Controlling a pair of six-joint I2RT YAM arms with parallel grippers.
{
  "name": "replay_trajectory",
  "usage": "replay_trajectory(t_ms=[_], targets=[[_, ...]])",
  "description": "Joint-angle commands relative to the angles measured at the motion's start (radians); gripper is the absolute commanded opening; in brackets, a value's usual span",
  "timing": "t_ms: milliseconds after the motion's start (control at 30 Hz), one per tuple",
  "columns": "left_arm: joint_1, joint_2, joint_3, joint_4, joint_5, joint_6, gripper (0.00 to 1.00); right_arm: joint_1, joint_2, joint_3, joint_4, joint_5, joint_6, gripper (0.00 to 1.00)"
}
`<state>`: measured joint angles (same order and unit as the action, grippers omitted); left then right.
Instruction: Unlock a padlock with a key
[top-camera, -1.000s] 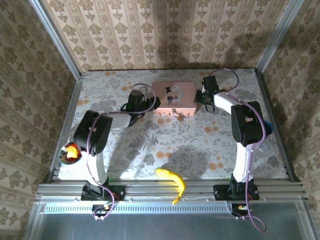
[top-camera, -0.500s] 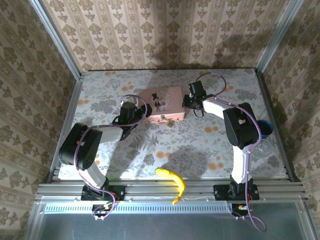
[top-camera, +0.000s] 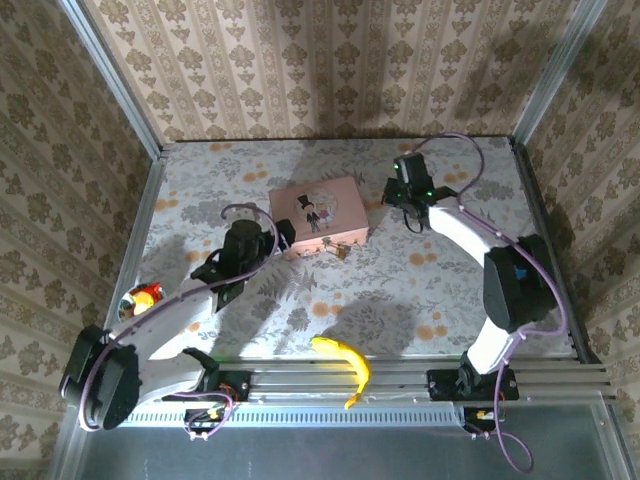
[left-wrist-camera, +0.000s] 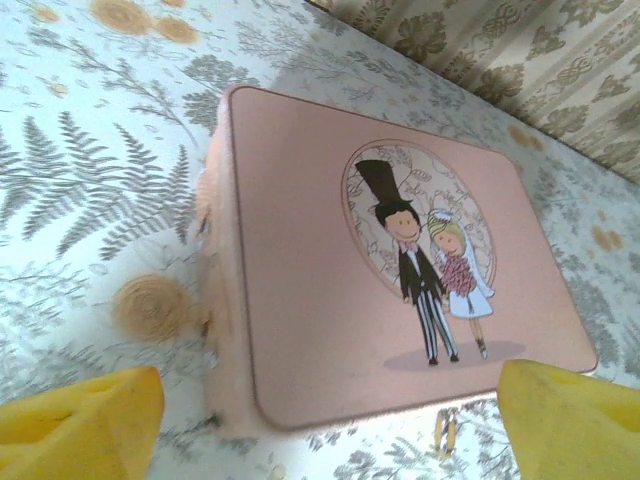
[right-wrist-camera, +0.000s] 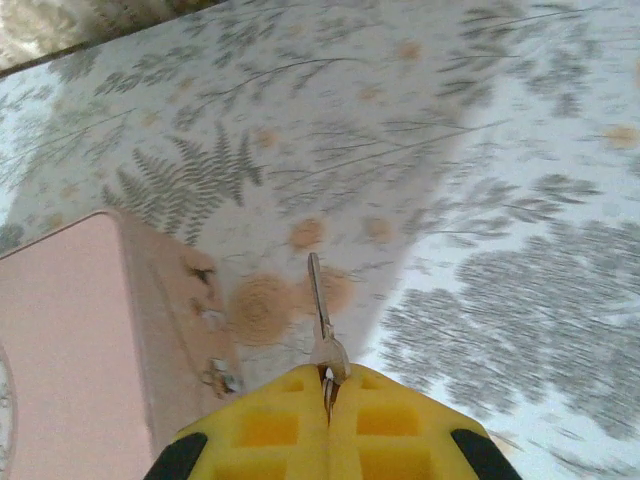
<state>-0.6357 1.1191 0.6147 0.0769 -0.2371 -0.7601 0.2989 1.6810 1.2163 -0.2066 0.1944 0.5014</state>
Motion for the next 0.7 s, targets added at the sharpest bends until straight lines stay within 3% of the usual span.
replay_trajectory(t_ms=[0,267,500,667], targets=[[-0.074,-0.002,0.018,-0.152,-0.092,0.032,0.85,-0.008,-0.086,-0.083,-0.040,0.069,0.016,0.00],[-0.257,0.260,0.162,-0.080,-0.043,0.149,0.88,-0.004,-0.324,-0.245,-0.079,0.068,0.016,0.00],[-0.277,0.498,0.301,-0.077,0.010,0.119,0.88,-0.003,-0.512,-0.342,-0.133,0.087,0.015,0.00],[-0.292,0.627,0.406,-0.144,-0.078,0.090,0.87,-0.004,-0.607,-0.391,-0.149,0.096,0.019,0.00]])
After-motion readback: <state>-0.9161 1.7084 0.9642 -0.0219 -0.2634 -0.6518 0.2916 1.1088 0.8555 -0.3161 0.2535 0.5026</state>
